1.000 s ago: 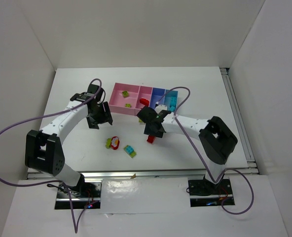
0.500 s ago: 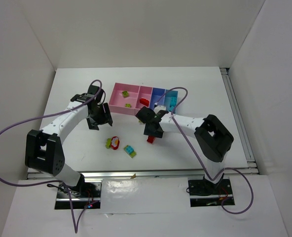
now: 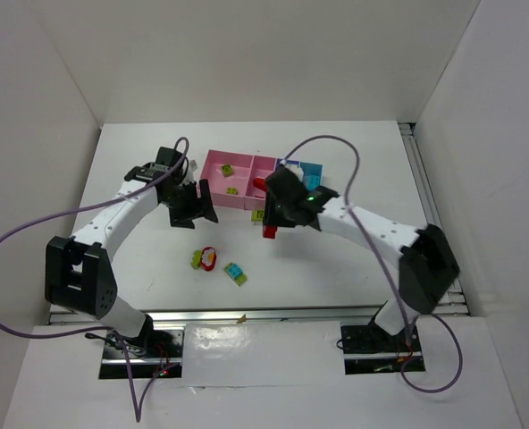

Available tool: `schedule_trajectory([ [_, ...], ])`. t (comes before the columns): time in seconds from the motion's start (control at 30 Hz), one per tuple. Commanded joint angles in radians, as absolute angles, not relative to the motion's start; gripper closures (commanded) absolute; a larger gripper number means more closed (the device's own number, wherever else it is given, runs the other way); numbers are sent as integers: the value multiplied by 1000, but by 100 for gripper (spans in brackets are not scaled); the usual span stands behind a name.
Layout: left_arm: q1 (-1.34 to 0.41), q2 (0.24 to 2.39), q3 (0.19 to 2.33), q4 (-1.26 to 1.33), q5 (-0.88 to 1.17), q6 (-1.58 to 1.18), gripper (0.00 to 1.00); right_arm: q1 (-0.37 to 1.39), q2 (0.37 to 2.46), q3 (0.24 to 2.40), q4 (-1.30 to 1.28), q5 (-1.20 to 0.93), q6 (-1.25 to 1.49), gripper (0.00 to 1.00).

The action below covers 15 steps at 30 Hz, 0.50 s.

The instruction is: Sort the legos into containers by color

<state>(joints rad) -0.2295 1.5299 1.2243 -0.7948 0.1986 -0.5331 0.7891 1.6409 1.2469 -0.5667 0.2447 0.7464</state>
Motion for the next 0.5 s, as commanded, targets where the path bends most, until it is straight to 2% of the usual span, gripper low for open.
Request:
schedule_trajectory([
  [0.0, -212, 1482, 1270, -720, 588, -379, 17, 663, 1404, 1203, -370, -78, 514, 72],
  [0.03, -212, 1470, 1270, -706, 648, -368, 9, 634, 1357, 1190, -351, -156, 488, 72],
  [0.17, -212, 1445, 1270, -617, 914, -337, 3, 465, 1345, 1236, -371, -501, 405, 72],
  [0.23, -212, 1436, 1261, -563, 1051, -347, 3, 453, 1345, 1247, -371, -654, 385, 72],
  [0.33, -250, 1436, 1261, -428, 1173, -409, 5, 430, 1345, 1232, -281, -771, 412, 72],
  [0.47, -299, 1436, 1235, -215, 1239, -524, 6, 430, 1365, 1223, -207, -911, 442, 72],
])
